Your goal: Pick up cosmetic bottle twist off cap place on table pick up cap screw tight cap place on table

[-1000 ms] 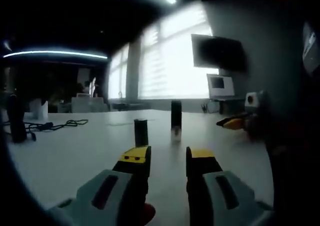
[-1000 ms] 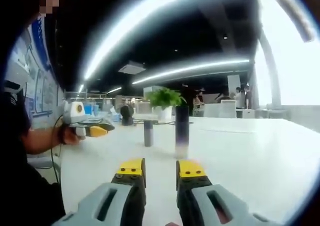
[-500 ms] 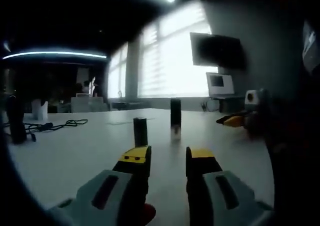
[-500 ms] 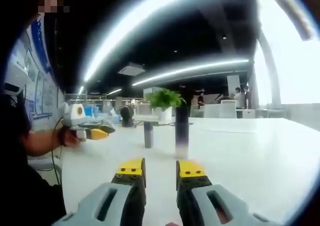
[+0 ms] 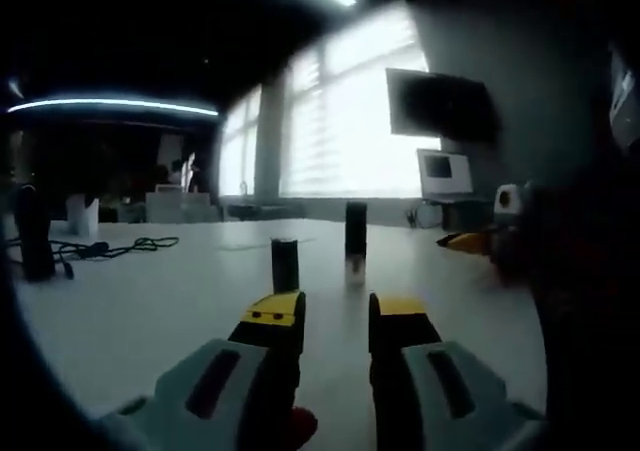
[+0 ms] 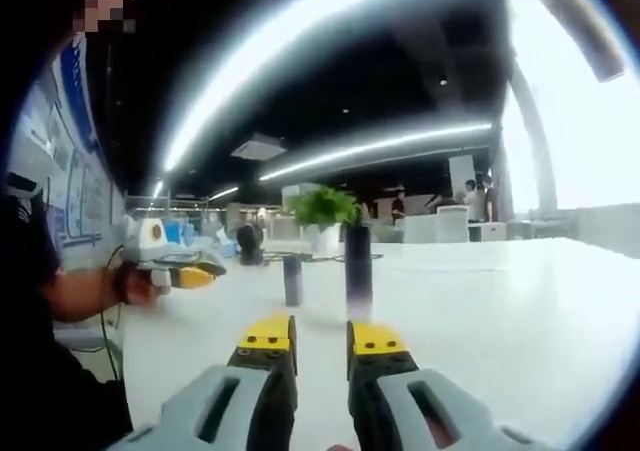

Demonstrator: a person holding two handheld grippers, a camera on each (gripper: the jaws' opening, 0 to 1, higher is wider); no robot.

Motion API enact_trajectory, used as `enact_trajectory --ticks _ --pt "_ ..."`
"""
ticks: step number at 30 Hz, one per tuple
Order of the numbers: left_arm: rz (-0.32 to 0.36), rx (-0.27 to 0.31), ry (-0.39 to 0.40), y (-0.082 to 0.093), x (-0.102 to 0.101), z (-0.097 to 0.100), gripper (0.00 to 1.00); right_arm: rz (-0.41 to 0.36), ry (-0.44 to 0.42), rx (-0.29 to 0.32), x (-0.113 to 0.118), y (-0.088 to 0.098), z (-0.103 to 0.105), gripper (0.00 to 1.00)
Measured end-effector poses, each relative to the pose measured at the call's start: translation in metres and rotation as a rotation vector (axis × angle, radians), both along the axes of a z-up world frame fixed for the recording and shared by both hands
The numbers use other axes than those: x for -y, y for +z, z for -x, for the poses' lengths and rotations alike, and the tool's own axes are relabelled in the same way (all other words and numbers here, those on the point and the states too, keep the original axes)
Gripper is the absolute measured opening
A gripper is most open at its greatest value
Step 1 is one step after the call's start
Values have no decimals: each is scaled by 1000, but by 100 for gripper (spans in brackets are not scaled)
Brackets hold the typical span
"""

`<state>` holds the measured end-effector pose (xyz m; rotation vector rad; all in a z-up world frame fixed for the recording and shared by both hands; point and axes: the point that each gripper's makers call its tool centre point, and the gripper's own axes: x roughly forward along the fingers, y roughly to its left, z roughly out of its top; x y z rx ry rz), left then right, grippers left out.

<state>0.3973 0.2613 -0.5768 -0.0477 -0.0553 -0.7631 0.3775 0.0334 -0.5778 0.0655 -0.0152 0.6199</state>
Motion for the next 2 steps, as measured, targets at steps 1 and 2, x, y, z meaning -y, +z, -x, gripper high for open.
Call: enact_trajectory --ticks 1,2 --pt "31 -10 29 4 -4 -4 16 -3 -19 21 1 7 -3 10" --pt "43 -1 49 8 -8 -9 15 15 -47 69 2 18 -7 10"
